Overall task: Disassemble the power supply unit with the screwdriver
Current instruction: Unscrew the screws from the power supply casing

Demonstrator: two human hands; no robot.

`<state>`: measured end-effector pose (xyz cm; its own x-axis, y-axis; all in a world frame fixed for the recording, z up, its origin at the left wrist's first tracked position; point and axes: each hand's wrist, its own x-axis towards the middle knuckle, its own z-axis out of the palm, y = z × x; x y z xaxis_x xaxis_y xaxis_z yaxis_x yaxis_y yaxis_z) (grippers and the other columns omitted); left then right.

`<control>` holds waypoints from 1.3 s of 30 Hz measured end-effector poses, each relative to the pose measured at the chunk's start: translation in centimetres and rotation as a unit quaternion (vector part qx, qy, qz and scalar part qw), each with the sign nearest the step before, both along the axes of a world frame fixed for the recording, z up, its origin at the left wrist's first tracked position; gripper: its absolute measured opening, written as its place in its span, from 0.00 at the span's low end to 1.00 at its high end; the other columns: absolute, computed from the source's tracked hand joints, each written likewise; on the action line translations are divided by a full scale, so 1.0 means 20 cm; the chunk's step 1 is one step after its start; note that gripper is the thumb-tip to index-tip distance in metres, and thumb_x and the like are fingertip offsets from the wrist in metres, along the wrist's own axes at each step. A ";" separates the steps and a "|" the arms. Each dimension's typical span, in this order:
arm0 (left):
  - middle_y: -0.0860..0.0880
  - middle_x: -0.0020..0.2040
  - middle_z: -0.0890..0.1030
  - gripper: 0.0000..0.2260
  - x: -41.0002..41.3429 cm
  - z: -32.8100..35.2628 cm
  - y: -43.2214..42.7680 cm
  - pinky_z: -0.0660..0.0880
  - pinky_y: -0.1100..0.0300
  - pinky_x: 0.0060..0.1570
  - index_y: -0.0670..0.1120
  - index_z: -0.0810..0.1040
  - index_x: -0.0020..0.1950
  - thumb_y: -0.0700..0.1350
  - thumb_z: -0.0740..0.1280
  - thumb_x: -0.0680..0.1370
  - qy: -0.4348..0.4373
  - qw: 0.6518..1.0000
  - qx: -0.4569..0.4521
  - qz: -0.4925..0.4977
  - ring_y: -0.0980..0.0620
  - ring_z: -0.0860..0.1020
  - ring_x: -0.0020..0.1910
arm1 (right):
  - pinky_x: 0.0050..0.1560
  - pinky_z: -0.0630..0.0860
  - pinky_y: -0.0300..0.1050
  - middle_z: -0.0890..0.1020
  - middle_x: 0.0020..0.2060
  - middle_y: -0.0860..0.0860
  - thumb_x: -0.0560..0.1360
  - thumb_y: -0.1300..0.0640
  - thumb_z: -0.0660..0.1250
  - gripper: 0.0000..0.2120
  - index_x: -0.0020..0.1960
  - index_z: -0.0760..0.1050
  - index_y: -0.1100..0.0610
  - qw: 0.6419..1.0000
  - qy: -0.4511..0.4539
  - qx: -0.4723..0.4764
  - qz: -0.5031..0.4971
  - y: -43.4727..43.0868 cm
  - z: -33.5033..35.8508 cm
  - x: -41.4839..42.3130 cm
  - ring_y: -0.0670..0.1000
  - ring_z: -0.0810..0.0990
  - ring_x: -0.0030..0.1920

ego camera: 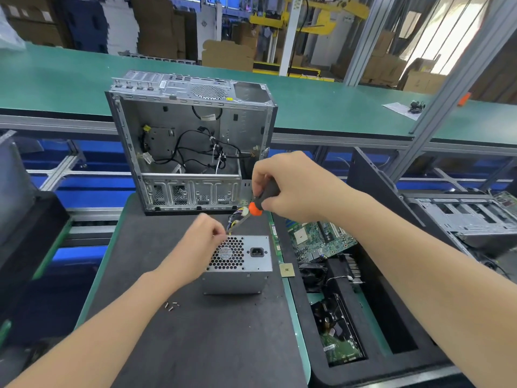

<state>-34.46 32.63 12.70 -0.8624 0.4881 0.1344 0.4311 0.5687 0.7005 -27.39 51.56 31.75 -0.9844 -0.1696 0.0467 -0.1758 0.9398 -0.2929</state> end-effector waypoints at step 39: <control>0.58 0.49 0.85 0.19 0.02 -0.07 0.15 0.77 0.62 0.44 0.55 0.82 0.58 0.35 0.57 0.85 -0.063 0.988 0.108 -0.087 0.59 0.78 0.42 | 0.33 0.69 0.37 0.78 0.37 0.42 0.72 0.59 0.70 0.03 0.42 0.80 0.52 0.997 0.030 0.003 -0.071 0.07 -0.19 0.04 0.41 0.75 0.35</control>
